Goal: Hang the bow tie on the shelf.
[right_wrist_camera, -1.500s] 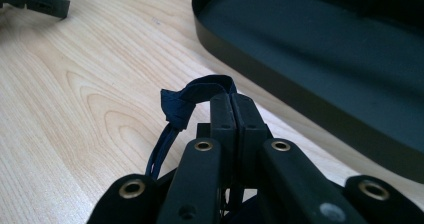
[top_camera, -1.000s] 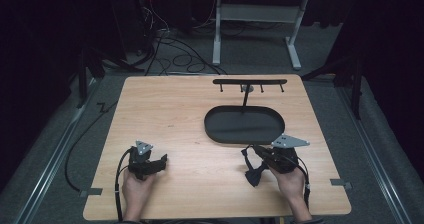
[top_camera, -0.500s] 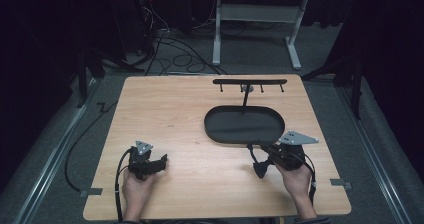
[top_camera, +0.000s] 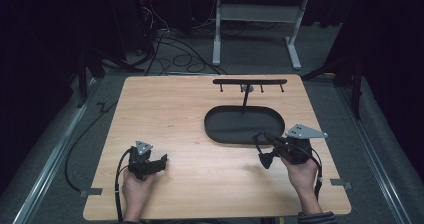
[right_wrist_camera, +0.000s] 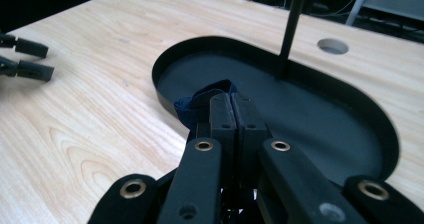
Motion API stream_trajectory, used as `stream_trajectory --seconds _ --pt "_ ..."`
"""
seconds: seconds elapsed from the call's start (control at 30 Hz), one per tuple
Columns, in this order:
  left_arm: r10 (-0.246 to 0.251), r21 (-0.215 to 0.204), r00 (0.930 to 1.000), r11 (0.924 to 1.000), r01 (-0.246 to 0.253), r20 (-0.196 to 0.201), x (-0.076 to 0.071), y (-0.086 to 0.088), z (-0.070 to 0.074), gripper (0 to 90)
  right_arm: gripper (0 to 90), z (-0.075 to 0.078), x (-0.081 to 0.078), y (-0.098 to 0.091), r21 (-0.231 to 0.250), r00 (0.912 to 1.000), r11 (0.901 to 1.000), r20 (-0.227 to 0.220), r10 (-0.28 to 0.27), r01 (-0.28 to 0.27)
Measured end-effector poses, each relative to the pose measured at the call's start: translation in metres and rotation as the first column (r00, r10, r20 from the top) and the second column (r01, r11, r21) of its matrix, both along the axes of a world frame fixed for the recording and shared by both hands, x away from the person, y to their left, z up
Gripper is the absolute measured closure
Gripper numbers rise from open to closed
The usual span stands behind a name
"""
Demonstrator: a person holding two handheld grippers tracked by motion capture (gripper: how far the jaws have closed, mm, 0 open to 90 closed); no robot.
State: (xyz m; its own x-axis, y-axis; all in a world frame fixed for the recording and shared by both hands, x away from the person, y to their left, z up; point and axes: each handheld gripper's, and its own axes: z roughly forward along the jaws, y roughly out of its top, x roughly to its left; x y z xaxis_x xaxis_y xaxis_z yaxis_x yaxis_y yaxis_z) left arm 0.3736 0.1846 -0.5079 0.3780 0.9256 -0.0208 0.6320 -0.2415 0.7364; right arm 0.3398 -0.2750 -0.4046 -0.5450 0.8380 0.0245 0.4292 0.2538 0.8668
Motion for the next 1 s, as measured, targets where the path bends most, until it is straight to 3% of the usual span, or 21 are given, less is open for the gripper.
stream_trajectory --seconds 0.37,1.0 --pt "0.001 -0.004 1.0 1.0 -0.001 0.001 0.0 0.0 0.0 22.1 90.0 0.018 0.011 -0.003 -0.007 0.9996 0.9999 0.024 -0.015 0.015" --pt "0.001 0.0 1.0 1.0 -0.001 0.0 0.0 0.0 0.0 22.2 90.0 0.033 0.026 -0.003 0.035 0.9986 0.9994 0.052 -0.01 0.008"
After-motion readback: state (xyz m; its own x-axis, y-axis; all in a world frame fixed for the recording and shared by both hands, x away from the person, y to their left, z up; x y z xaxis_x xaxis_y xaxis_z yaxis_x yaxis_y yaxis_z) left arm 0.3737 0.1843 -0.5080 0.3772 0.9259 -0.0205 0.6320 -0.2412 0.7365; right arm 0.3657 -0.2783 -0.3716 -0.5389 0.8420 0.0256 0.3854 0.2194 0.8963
